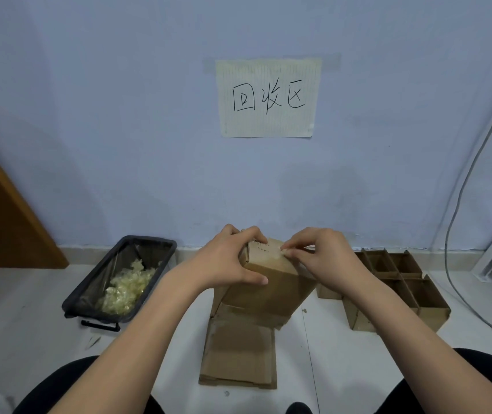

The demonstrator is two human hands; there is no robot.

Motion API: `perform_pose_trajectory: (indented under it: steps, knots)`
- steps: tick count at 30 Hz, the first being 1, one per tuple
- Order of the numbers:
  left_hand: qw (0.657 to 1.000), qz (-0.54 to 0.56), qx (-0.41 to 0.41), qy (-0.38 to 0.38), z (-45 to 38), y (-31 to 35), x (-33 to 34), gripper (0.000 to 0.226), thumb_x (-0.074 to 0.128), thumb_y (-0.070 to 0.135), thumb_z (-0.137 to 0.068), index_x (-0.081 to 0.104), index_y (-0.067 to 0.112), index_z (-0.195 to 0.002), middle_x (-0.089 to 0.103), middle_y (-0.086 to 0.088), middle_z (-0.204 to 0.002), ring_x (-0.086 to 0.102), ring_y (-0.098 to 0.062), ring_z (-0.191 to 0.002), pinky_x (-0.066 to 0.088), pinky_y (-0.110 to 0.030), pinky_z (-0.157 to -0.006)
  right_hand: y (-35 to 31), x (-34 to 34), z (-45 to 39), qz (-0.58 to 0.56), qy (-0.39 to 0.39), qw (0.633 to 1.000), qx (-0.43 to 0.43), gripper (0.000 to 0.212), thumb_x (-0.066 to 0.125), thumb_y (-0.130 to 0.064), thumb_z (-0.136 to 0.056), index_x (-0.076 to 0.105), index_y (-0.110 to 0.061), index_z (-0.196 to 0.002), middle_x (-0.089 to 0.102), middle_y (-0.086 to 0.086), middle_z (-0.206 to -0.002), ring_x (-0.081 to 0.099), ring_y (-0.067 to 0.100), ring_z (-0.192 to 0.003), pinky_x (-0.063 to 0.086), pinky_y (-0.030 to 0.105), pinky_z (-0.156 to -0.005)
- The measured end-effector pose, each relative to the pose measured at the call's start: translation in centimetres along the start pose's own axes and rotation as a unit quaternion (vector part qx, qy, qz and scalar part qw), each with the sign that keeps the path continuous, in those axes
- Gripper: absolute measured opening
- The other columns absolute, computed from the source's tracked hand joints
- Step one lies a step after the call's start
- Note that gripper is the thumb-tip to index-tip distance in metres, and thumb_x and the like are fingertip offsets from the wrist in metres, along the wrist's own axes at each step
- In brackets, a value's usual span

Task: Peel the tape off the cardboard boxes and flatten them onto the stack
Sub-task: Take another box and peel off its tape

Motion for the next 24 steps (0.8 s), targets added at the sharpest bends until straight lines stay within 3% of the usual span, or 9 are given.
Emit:
perform_pose_trajectory:
  steps: [7,13,17,20,22,24]
  knots:
    - [1.000,0.002,-0.001,-0.008,0.0,0.1,0.1,0.067,0.083,0.050,-0.076,0.045,0.048,-0.131,0.039,0.002,-0.124,0.051,-0.020,-0.108,0.044,-0.027,-0.084,0.3,0.2,-0.1,-0.014,0.020,0.999,0.028,0.008,0.073,-0.024,-0.089,0.080,-0.026,-0.092,0.072,-0.012,-0.096,0.060,-0.006,-0.086,0.040,0.004,-0.071]
    - [1.000,0.007,-0.004,-0.004,0.0,-0.4,-0.4,0.065,0.083,0.049,-0.076,0.044,0.047,-0.128,0.039,0.003,-0.123,0.051,-0.020,-0.107,0.045,-0.027,-0.083,0.7,-0.7,0.0,-0.067,0.049,0.995,0.062,0.008,0.074,-0.020,-0.088,0.079,-0.025,-0.084,0.073,-0.011,-0.092,0.064,0.003,-0.093,0.046,0.015,-0.077]
    - [1.000,-0.001,-0.005,-0.001,0.0,-0.7,-0.6,0.064,0.083,0.049,-0.077,0.042,0.045,-0.126,0.040,0.003,-0.120,0.052,-0.019,-0.104,0.044,-0.026,-0.077,1.2,-1.5,-0.2,-0.081,0.057,0.993,0.069,0.010,0.072,-0.017,-0.089,0.079,-0.022,-0.084,0.074,-0.013,-0.087,0.065,-0.001,-0.088,0.044,0.009,-0.070]
    - [1.000,-0.021,-0.005,-0.006,0.3,-1.1,-0.7,0.066,0.084,0.048,-0.076,0.040,0.043,-0.124,0.039,0.002,-0.117,0.054,-0.021,-0.102,0.046,-0.028,-0.078,1.9,-2.7,-0.2,-0.100,0.091,0.987,0.081,0.012,0.068,-0.013,-0.092,0.076,-0.018,-0.085,0.074,-0.003,-0.084,0.067,0.010,-0.082,0.047,0.016,-0.067]
    - [1.000,-0.022,-0.011,0.005,0.4,-1.5,-1.0,0.066,0.084,0.047,-0.075,0.037,0.044,-0.120,0.039,0.002,-0.116,0.055,-0.021,-0.099,0.051,-0.033,-0.082,2.3,-3.6,0.0,-0.135,0.108,0.982,0.078,0.014,0.064,-0.011,-0.094,0.074,-0.021,-0.090,0.071,0.004,-0.082,0.066,0.017,-0.077,0.051,0.026,-0.072]
    - [0.999,-0.025,-0.014,0.019,0.5,-1.6,-1.1,0.067,0.085,0.045,-0.073,0.035,0.046,-0.118,0.038,0.002,-0.116,0.056,-0.020,-0.096,0.055,-0.038,-0.084,2.2,-3.9,0.3,-0.166,0.064,0.982,0.062,0.029,0.057,-0.008,-0.097,0.070,-0.030,-0.110,0.066,0.008,-0.084,0.064,0.016,-0.073,0.052,0.028,-0.074]
Point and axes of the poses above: each hand's wrist, its own z-axis away from the middle knuckle, its own x-axis out of the palm, y = z × x, the point moved 1 cm from there along -z, towards the middle knuckle
